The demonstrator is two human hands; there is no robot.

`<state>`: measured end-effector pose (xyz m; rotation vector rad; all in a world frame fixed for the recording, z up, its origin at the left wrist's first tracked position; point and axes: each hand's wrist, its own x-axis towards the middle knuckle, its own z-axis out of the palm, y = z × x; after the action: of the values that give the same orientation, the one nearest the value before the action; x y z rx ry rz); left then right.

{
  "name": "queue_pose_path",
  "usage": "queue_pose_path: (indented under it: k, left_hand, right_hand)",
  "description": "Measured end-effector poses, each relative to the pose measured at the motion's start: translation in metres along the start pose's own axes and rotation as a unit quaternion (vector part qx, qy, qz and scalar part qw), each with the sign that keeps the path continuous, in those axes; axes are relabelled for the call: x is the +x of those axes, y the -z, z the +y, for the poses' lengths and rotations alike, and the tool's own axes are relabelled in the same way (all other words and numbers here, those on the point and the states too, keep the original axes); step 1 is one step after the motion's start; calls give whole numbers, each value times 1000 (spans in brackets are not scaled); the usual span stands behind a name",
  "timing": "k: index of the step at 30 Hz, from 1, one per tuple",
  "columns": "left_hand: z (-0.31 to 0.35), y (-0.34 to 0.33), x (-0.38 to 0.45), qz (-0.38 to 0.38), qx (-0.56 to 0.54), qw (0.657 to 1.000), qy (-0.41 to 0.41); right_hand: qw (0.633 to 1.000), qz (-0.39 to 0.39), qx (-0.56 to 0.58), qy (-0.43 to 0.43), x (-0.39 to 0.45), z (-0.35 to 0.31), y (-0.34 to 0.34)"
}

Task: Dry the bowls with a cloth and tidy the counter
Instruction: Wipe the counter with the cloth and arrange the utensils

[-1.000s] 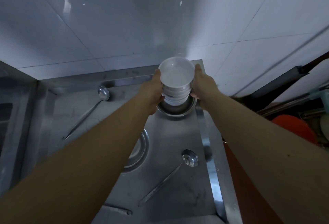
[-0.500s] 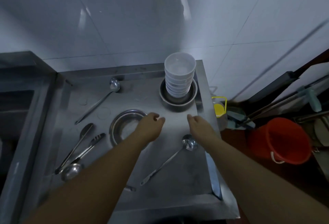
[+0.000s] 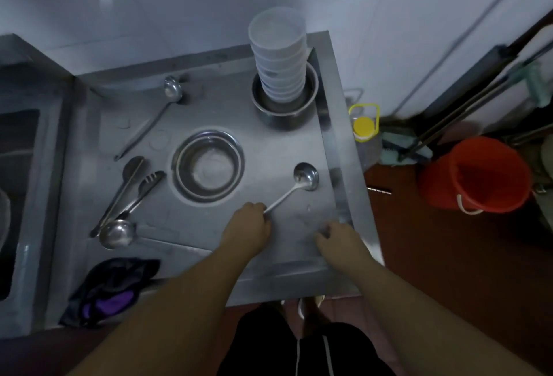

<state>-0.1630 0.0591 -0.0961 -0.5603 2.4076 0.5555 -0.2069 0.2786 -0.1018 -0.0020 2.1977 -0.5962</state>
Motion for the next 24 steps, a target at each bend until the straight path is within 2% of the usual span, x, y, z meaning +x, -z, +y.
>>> queue_pose_path:
  k: [9, 11, 15, 19, 24]
  left_hand:
    - [13, -19, 43, 36, 22, 999, 16]
    - [12, -19, 48, 25, 13, 999, 26]
    - [9, -13, 46, 0, -62, 997, 44]
    - [5, 3, 29, 11, -135, 989, 63]
    - [-22, 31, -6, 42, -174, 980, 93]
  right_hand:
    - [996, 21, 88, -16, 9, 12, -19]
    - [995, 22, 91, -20, 8, 16, -23]
    - [994, 27, 96, -32, 4, 21, -26]
    - [995, 31, 89, -32, -4, 17, -21]
    - [998, 19, 52, -1, -18, 3, -5]
